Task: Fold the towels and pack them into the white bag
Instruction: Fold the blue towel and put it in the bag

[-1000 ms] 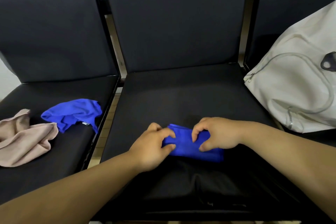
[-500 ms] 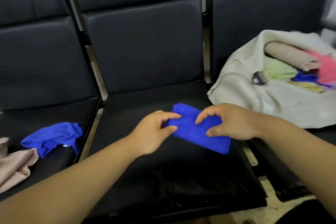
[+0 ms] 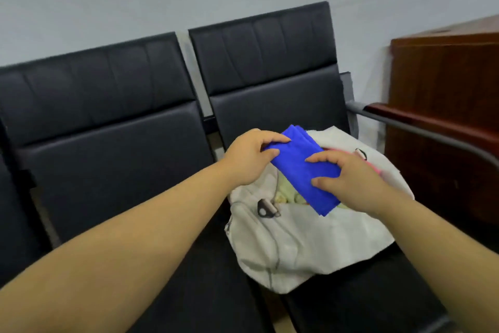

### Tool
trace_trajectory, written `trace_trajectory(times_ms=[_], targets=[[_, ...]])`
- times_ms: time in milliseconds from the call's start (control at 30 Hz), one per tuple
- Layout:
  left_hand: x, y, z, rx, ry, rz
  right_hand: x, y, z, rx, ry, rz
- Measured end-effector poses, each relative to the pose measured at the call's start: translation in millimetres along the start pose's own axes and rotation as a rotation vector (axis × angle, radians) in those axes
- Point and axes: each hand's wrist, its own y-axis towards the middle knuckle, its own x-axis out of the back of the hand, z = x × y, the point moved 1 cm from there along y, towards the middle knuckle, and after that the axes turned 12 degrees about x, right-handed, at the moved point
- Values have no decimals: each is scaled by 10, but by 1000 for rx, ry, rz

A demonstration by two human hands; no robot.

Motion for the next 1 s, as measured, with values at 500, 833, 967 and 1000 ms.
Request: trace_trajectory(times_ms=[500, 833, 967, 1000], targets=[[-514, 577, 743, 368, 36, 4, -286, 936, -542, 48, -676, 342], [-229, 582, 649, 254, 35, -199, -320, 952, -446, 131, -686, 687], [-201, 571, 606, 232, 53, -199, -323, 1073, -408, 131, -707, 623], [-199, 571, 602, 232, 55, -197, -340, 1081, -409, 181, -698, 531]])
